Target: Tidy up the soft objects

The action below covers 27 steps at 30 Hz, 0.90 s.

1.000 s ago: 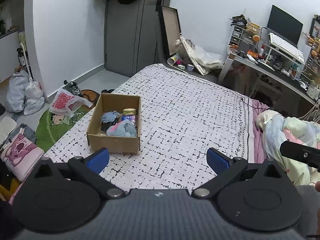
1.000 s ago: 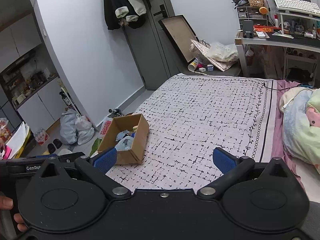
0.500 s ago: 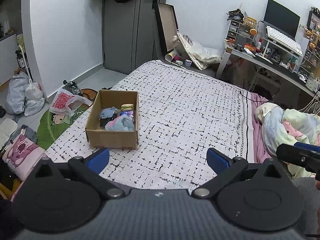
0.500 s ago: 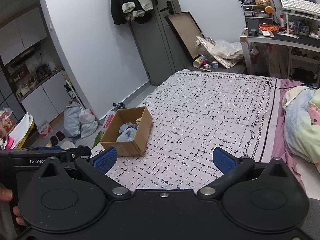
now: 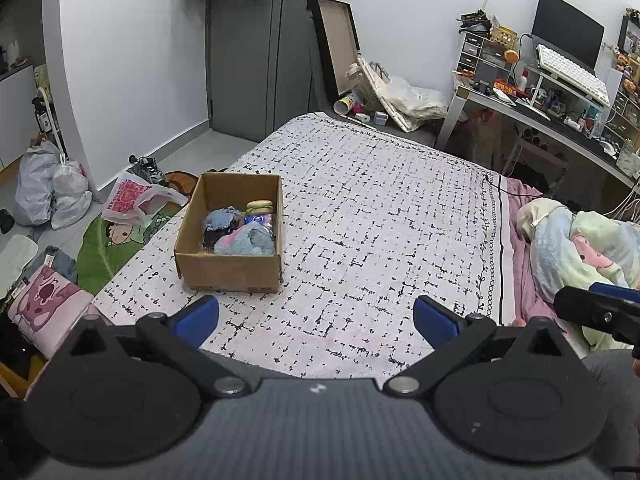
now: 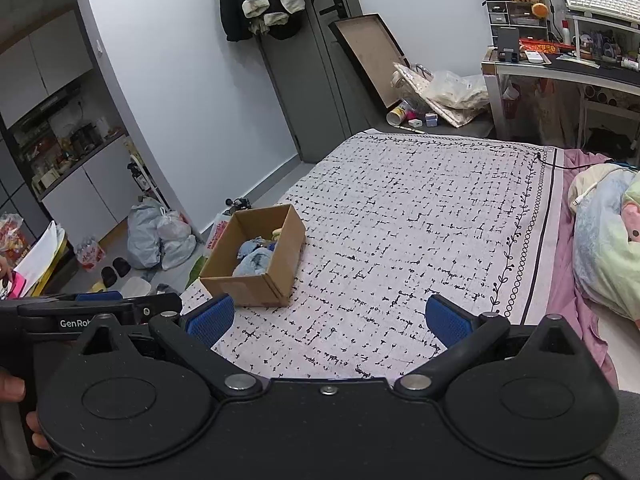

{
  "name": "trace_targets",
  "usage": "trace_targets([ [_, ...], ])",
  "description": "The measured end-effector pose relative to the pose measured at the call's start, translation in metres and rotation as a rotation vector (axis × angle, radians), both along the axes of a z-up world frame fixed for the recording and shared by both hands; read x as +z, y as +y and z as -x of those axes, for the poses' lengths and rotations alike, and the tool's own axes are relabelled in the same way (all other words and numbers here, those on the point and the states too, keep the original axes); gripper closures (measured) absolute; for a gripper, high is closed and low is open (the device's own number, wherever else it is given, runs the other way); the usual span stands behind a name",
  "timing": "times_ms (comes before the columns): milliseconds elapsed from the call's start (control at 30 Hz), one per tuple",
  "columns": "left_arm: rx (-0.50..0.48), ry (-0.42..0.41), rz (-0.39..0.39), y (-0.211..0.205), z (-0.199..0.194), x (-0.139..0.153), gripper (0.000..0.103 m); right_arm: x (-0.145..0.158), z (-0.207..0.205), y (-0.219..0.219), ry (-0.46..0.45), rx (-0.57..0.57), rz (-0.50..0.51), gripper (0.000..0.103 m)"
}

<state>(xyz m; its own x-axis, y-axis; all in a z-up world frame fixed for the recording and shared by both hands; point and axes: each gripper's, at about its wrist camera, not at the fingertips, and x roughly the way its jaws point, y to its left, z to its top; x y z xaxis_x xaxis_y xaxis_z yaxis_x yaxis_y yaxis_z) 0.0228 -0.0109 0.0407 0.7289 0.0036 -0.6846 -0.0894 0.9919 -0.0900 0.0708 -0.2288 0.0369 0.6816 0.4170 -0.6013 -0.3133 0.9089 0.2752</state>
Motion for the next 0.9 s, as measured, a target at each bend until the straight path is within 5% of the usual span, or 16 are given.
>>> trace_targets([
  [900,-0.005,0.01,0.009,0.0026,-0.0026,-0.0062,0.001,-0.0054,-0.006,0.0025,0.023,-0.003,0.019,0.0],
])
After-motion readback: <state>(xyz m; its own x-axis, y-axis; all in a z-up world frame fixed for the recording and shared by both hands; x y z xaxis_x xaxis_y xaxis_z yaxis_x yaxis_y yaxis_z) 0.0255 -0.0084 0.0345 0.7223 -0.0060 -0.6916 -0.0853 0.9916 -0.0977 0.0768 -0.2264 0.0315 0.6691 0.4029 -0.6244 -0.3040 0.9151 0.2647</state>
